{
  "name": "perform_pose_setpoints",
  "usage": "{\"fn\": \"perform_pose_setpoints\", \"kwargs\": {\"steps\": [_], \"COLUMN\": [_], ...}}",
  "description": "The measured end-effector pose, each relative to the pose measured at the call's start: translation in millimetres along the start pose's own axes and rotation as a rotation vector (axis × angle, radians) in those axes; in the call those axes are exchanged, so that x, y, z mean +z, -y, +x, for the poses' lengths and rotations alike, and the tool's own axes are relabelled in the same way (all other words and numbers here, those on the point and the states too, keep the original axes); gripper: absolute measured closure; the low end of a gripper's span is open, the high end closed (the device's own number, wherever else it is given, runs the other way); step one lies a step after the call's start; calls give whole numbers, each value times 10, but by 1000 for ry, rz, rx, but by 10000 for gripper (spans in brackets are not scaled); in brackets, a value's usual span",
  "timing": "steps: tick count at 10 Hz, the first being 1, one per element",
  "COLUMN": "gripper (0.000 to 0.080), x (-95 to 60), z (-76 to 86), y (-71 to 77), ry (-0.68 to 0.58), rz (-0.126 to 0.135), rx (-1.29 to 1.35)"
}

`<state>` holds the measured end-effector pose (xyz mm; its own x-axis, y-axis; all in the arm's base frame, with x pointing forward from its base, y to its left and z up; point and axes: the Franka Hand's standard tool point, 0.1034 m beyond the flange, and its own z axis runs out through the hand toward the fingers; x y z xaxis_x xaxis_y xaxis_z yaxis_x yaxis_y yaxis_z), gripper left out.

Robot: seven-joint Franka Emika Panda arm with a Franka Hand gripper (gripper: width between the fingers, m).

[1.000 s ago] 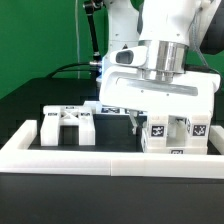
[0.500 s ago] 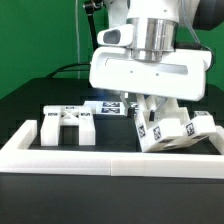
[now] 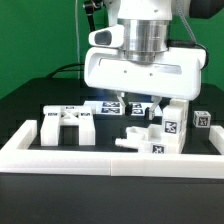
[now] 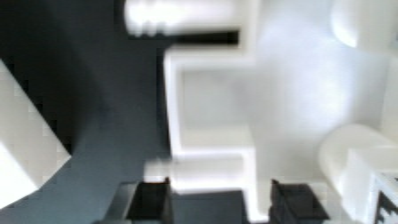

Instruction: Assemble chair

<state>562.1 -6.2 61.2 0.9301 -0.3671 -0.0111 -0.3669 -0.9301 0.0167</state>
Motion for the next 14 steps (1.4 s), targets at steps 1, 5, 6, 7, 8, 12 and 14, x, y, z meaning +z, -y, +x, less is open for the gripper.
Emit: {"fn": "perform_pose_setpoints", "kwargs": {"steps": [1, 5, 6, 7, 8, 12, 14], "gripper": [539, 373, 241, 241, 166, 151, 151], "x": [0, 10, 2, -3, -6, -6, -7], "z": [15, 37, 82, 100, 104, 96, 100], "y": [-5, -30, -56, -72, -70, -54, -56], "ry": [-10, -34, -51, -56, -56, -50, -52], "rz": [0, -3, -6, -8, -9, -9, -9], "rx": [-4, -15, -83, -138, -184, -248, -256]}}
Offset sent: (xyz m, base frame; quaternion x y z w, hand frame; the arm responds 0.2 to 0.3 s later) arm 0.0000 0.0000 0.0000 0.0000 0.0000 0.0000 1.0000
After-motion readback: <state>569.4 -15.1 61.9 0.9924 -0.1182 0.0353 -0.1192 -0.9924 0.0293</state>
